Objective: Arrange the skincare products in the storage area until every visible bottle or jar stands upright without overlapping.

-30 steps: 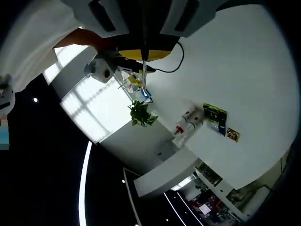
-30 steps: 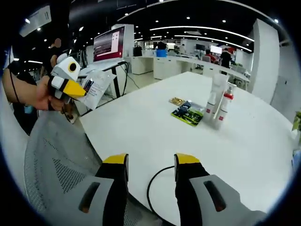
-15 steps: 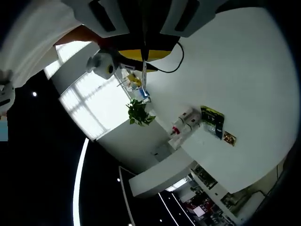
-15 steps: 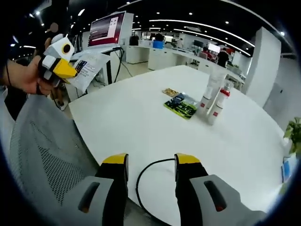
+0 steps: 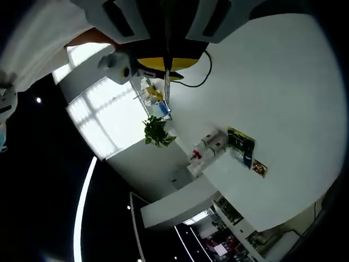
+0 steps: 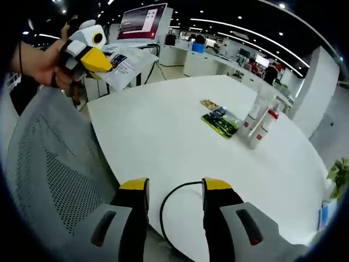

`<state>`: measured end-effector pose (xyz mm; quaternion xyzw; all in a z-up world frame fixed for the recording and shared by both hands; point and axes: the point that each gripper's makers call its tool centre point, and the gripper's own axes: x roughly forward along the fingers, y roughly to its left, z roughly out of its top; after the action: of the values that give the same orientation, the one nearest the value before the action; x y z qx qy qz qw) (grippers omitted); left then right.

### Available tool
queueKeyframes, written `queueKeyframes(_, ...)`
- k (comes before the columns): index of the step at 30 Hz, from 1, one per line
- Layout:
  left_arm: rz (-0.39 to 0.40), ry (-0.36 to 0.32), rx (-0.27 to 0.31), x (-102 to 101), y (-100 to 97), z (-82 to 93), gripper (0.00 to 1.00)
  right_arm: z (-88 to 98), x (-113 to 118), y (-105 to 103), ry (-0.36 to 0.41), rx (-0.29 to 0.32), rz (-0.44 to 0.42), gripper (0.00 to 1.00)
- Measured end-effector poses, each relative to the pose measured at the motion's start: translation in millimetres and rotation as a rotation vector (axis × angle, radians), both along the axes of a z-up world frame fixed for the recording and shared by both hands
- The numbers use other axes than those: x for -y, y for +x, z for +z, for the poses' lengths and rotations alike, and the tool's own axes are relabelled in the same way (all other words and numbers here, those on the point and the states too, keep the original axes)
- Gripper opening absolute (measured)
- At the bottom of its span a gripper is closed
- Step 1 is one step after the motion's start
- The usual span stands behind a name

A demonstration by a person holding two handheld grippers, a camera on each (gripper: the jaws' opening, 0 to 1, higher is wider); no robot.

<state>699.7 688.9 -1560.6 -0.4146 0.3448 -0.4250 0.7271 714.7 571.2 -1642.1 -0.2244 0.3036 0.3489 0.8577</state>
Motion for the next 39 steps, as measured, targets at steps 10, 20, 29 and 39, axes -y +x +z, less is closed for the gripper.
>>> queueKeyframes(10, -0.009, 0.012, 0.003, 2.2, 11.8, 6.3, 0.0, -1.6, 1.6, -0.6, 0.007, -0.019, -0.01, 0.38)
queueKeyframes(20, 0.023, 0.034, 0.045, -9.2, 45.8, 24.1, 0.0, -3.8, 2.6, -1.8, -0.006, -0.024, -0.006, 0.39)
queueKeyframes(29, 0.018, 0.045, 0.072, -11.4, 71.0, 37.4, 0.0, -5.9, 3.7, -2.7, -0.015, -0.03, -0.006, 0.4)
queueKeyframes(39, 0.024, 0.044, 0.101, -16.5, 94.2, 54.0, 0.0, -7.4, 4.6, -3.9, -0.017, -0.04, -0.007, 0.4)
